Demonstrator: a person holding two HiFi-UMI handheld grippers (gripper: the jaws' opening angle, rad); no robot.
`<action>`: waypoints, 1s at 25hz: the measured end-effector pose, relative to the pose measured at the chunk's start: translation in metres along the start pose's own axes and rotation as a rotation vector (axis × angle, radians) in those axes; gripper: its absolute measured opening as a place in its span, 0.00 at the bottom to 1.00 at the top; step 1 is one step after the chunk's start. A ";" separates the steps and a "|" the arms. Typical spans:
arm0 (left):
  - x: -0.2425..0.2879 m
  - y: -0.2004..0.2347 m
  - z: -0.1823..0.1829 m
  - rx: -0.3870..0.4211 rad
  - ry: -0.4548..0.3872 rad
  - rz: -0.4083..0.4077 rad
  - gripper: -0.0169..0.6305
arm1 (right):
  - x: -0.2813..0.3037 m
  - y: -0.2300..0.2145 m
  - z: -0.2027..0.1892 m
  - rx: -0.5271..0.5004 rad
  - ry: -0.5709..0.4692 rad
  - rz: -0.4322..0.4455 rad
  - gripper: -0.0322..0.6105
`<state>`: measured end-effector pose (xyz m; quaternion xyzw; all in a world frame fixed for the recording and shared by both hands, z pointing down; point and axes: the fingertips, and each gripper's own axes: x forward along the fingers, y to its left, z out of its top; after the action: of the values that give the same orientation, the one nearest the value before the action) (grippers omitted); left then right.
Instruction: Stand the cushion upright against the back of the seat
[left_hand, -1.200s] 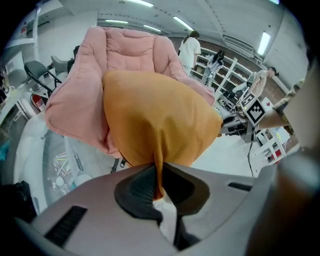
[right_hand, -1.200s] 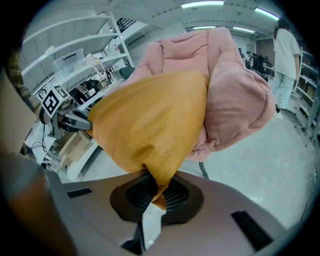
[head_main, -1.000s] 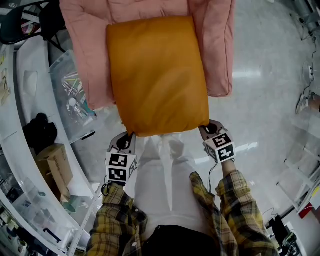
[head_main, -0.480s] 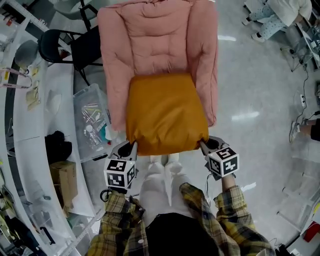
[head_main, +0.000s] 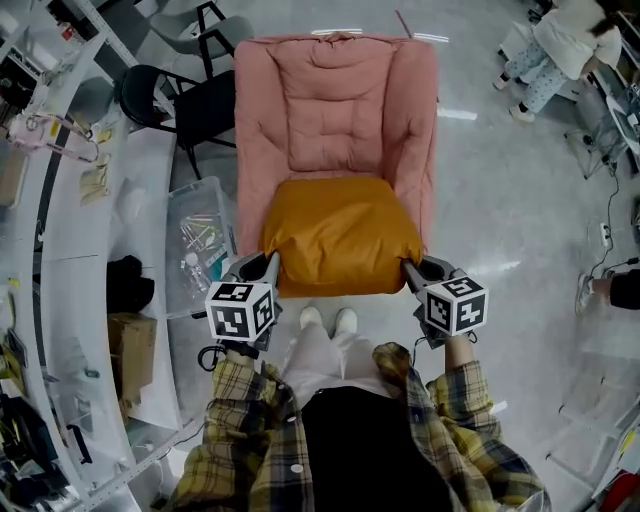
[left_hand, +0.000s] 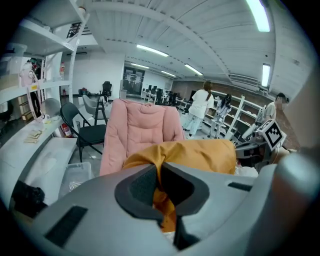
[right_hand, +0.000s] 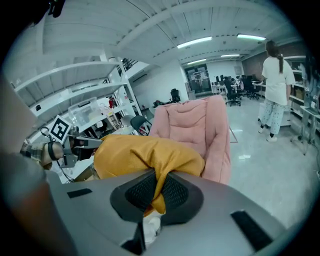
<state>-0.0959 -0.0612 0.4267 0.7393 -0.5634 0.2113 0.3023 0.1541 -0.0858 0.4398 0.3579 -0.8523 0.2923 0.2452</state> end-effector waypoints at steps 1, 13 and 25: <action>-0.002 0.001 0.005 -0.003 -0.012 0.004 0.06 | 0.000 0.002 0.005 -0.005 -0.006 0.003 0.09; 0.025 0.026 0.063 -0.023 -0.072 0.001 0.06 | 0.027 -0.011 0.067 -0.008 -0.047 0.000 0.09; 0.135 0.089 0.156 -0.024 0.014 -0.052 0.06 | 0.124 -0.075 0.165 0.063 -0.010 -0.023 0.09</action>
<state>-0.1483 -0.2793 0.4202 0.7486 -0.5442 0.2019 0.3206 0.0988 -0.2975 0.4243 0.3767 -0.8397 0.3143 0.2330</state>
